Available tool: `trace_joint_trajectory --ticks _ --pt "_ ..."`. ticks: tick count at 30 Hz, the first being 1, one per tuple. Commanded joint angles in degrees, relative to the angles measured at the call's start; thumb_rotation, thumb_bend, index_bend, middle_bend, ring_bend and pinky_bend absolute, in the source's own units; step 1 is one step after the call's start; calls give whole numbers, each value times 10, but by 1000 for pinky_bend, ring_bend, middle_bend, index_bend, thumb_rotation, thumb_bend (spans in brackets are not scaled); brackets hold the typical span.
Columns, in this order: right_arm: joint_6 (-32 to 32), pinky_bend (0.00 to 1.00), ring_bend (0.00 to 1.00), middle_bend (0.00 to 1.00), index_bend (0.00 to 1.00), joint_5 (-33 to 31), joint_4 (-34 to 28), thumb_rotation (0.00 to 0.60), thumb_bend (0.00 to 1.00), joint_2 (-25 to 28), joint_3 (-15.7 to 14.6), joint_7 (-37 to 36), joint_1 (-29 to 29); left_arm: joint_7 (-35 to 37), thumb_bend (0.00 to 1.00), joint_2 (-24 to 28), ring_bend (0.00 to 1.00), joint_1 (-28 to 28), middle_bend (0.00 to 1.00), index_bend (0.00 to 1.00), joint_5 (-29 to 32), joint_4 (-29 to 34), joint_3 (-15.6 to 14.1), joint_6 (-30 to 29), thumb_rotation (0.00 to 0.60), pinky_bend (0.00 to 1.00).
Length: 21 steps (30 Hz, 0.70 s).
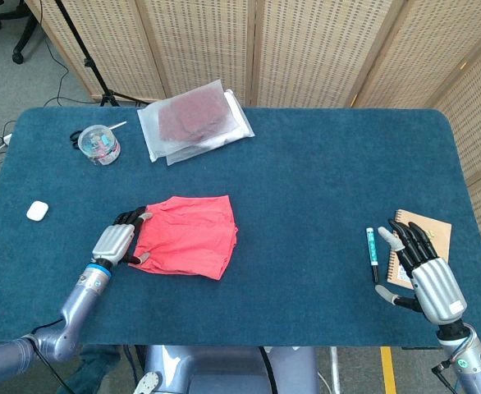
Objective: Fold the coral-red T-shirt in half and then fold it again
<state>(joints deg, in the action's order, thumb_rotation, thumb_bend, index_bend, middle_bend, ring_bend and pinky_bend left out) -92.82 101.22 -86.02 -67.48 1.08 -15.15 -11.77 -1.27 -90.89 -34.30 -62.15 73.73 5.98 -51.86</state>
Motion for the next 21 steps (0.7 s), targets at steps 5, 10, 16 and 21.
trace_joint_trajectory --ticks 5,10,16,21 --pt "0 0 0 0 0 1 -1 600 0 0 0 0 0 -7 234 4 0 5 0 0 7 0 4 1 600 0" --pt "0 0 0 0 0 1 -2 600 0 1 -1 1 0 24 231 24 0 11 0 0 -11 33 25 -20 600 0" --pt "-2 0 0 0 0 2 -3 600 0 1 -1 0 1 52 216 71 0 21 0 0 -37 88 37 -42 600 0" --pt "-6 0 0 0 0 4 -4 600 0 3 0 0 2 53 210 113 0 34 0 0 -49 135 44 -67 600 0"
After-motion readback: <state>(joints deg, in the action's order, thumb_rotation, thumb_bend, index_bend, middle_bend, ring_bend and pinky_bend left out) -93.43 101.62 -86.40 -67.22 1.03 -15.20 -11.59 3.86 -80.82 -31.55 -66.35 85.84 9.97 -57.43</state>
